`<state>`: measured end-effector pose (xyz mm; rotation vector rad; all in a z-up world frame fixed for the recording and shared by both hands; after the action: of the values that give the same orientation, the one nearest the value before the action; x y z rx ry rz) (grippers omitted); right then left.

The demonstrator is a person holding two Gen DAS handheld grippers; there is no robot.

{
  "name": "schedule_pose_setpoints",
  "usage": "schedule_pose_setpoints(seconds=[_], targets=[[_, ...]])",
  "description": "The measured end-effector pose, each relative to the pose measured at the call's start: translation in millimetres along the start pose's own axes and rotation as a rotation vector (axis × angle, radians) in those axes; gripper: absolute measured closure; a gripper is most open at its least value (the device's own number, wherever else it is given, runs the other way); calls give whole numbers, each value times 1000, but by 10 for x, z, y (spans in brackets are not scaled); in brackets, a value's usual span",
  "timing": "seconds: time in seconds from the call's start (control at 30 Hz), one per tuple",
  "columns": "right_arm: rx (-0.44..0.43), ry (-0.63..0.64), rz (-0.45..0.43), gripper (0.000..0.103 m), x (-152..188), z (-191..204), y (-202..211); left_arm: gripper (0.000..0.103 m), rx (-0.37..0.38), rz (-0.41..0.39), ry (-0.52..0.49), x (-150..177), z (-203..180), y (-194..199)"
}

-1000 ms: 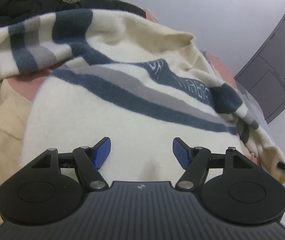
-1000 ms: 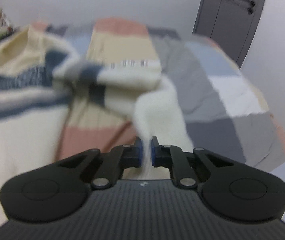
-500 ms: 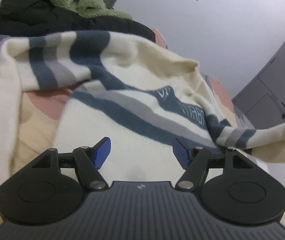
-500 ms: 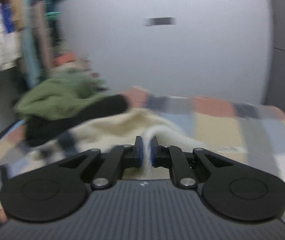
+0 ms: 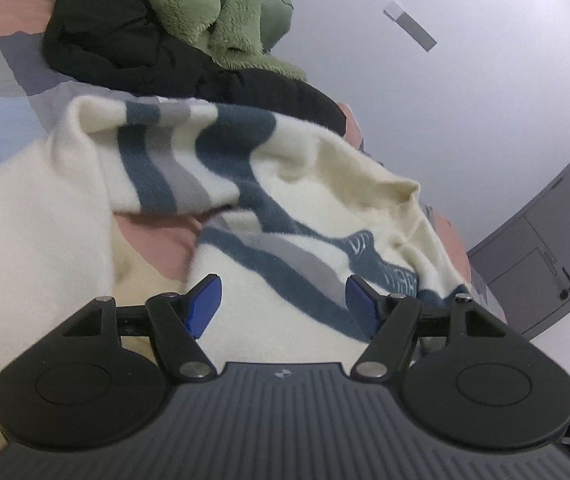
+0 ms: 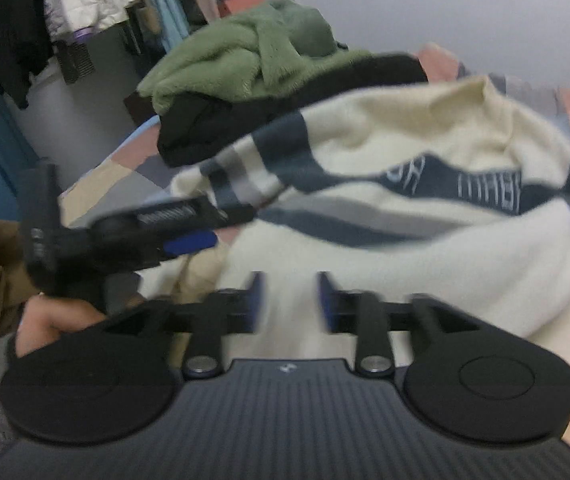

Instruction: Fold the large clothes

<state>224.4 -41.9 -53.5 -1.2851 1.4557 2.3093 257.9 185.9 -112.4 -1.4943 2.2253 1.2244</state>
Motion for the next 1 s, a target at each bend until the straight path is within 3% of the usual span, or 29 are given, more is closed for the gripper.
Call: schedule_pose_setpoints(seconds=[0.03, 0.17, 0.37, 0.47, 0.63, 0.7, 0.77, 0.93, 1.0], targets=[[-11, -29, -12, 39, 1, -59, 15, 30, 3, -2, 3, -12, 1, 12], [-13, -128, -69, 38, -56, -347, 139, 30, 10, 3, 6, -11, -20, 2], [160, -355, -188, 38, -194, -1509, 229, 30, 14, 37, 1, 81, -71, -128], [251, -481, -203, 36, -133, -2102, 160, 30, 12, 57, -5, 147, -92, -210], [345, -650, -250, 36, 29, -2757, 97, 30, 20, 80, -20, 219, -131, -310], [342, -705, -289, 36, 96, -2904, 108, 30, 24, 85, -17, 229, -133, -345], [302, -718, -272, 37, 166, -2941, 24, 30, 30, 92, -13, 238, -142, -384], [249, -559, -267, 75, 86, -2622, -131, 30, 92, 130, -45, 329, -276, -484], [214, -486, -297, 76, -7, -2488, -119, 30, 132, 147, -79, 406, -384, -494]])
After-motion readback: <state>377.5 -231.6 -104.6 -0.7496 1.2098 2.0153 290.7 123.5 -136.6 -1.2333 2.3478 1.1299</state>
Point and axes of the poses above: each gripper's, at about its wrist camera, not at the fingertips, and y roughly against the way its jaws point, z to its left, x to its underside, the point moved 10 cm from there along -y, roughly the way its jaws point, and after that the axes turned 3 degrees about y, right-handed, at the moved point
